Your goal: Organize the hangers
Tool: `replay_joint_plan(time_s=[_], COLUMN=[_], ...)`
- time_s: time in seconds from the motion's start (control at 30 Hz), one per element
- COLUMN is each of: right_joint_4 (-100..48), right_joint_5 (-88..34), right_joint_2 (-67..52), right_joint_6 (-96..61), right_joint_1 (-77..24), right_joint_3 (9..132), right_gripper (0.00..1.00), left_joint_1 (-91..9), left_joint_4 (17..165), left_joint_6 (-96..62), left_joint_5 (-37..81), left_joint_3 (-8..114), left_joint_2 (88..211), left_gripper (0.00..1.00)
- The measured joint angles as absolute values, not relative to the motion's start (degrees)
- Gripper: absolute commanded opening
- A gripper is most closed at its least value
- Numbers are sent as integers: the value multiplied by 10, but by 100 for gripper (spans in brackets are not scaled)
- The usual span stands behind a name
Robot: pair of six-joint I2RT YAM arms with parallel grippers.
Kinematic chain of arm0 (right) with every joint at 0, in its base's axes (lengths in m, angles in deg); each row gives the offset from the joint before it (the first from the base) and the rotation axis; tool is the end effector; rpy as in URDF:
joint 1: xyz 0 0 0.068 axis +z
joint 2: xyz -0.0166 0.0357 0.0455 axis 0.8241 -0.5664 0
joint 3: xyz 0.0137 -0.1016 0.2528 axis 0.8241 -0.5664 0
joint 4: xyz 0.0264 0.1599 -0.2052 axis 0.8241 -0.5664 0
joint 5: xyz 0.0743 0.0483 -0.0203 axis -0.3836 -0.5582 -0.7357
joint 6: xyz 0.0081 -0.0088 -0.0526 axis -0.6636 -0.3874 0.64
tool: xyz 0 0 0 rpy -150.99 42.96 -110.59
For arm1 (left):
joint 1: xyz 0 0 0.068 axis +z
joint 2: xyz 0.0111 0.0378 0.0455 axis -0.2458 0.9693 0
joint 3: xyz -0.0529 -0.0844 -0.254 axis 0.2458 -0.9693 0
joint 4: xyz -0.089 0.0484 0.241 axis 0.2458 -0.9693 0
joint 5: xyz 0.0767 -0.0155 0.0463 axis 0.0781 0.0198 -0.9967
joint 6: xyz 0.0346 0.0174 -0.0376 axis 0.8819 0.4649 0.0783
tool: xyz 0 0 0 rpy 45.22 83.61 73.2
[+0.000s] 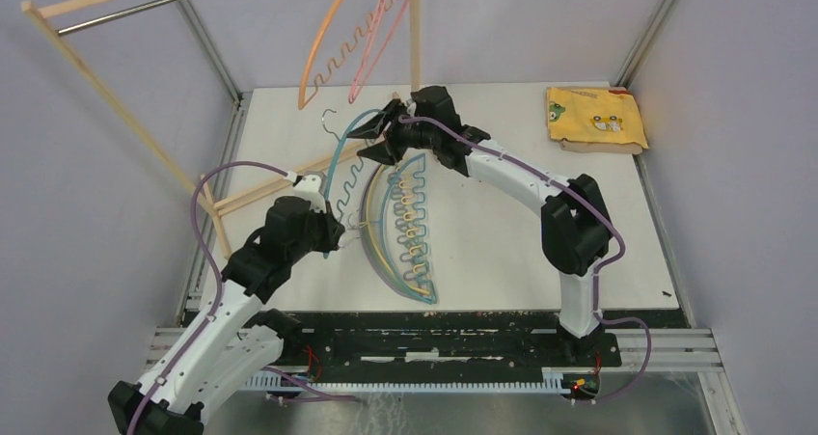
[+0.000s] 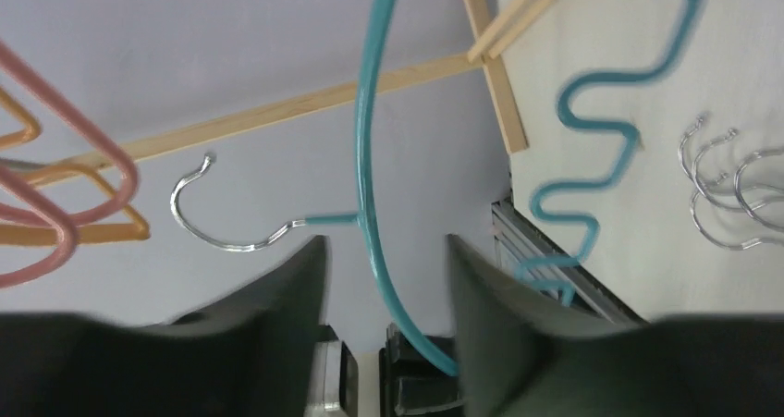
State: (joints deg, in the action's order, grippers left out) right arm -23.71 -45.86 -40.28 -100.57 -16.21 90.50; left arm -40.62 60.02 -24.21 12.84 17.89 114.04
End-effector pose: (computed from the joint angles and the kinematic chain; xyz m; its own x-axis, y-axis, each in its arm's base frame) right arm 0.3604 0.3156 0.3076 -0.9007 0.4168 0.1223 0.2124 0.1771 0.9610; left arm 0.1422 -0.0700 0.2735 -0.5824 -0.0667 -0.8101 0.2634 0.9274 -0.2657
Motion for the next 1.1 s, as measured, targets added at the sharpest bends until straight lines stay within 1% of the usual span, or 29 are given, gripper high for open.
replay_joint_plan(time_s=[0.03, 0.1, 0.23, 0.47, 0.6, 0.77, 0.93, 1.1], right_joint_4=[-253, -308, -408, -580, -643, -676, -693, -696], right_joint_5=[-461, -464, -457, -386, -347, -327, -319, -318], right_joint_2=[-400, -388, -348, -286, -269, -260, -260, -260], right_joint_6=[-997, -955, -871, -702, -631, -585, -567, -558], right_joint_1=[-165, -172, -195, -255, -257, -259, -271, -288], right_joint_3=[904, 897, 874, 860, 860, 844, 832, 832], right_gripper=[76, 82, 87, 90, 90, 91, 90, 89], left_joint_1=[-406, -406, -406, -406, -406, -406, -406, -406], left_joint_4=[593, 573, 529, 466, 452, 474, 529, 582], left_joint_6=[-243, -255, -288, -328, -327, -283, -207, -139], left_joint_5=[114, 82, 12, -128, -201, -268, -300, -315], left_joint_3=[179, 180, 187, 228, 295, 381, 452, 489], left_joint_2=[1144, 1148, 1150, 1152, 1186, 1233, 1289, 1346], left_gripper=[3, 3, 3, 3, 3, 3, 3, 3])
